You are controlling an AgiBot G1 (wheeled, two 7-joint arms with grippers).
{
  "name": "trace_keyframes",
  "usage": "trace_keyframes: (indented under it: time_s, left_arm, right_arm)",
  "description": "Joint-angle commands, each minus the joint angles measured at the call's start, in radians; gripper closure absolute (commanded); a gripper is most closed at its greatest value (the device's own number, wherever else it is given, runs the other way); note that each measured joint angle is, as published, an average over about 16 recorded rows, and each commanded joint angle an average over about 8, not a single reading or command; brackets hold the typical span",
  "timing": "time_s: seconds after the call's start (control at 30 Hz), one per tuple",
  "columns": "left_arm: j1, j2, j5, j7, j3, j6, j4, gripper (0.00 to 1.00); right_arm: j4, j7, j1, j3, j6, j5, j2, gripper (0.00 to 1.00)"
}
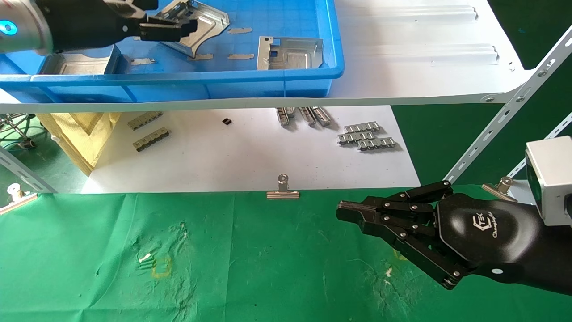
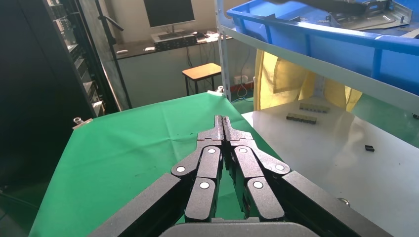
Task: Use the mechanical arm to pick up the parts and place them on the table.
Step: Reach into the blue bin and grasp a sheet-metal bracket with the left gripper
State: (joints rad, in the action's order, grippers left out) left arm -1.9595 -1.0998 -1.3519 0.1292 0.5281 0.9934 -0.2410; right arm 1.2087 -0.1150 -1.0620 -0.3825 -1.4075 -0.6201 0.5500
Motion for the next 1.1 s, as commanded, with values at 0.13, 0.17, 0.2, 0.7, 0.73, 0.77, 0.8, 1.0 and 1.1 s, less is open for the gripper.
trace_keyframes:
  time_s: [0.13,0.17,0.2,0.7,0.73,0.77,0.8,1.0,1.1]
  left_arm:
    - [-0.033,-0.044,-0.032,-0.025,0.015,-0.078,0.101,1.00]
    - [-0.036,-0.046,-0.032,-0.029,0.015,-0.077,0.111,1.00]
    - [-0.038,-0.048,-0.032,-0.032,0.015,-0.074,0.119,1.00]
    - [-0.058,-0.023,-0.001,-0.090,-0.002,0.107,0.179,1.00]
    - [-0.059,-0.022,0.001,-0.095,-0.003,0.108,0.182,1.00]
    - [-0.060,-0.021,0.003,-0.100,-0.005,0.106,0.185,1.00]
    - [-0.061,-0.020,0.004,-0.105,-0.006,0.103,0.188,1.00]
    - [-0.069,-0.023,0.008,-0.128,-0.010,0.067,0.205,1.00]
    - [-0.075,-0.028,0.009,-0.135,-0.010,0.042,0.213,1.00]
  right_arm:
    - [0.000,0.000,0.000,0.000,0.000,0.000,0.000,0.00]
    - [0.000,0.000,0.000,0.000,0.000,0.000,0.000,0.00]
    - [0.000,0.000,0.000,0.000,0.000,0.000,0.000,0.00]
    - [0.000,0.000,0.000,0.000,0.000,0.000,0.000,0.00]
    - [0.000,0.000,0.000,0.000,0.000,0.000,0.000,0.00]
    - [0.000,0.000,0.000,0.000,0.000,0.000,0.000,0.00]
    - [0.000,0.000,0.000,0.000,0.000,0.000,0.000,0.00]
    - [0.000,0.000,0.000,0.000,0.000,0.000,0.000,0.00]
    - [0.000,0.000,0.000,0.000,0.000,0.000,0.000,0.00]
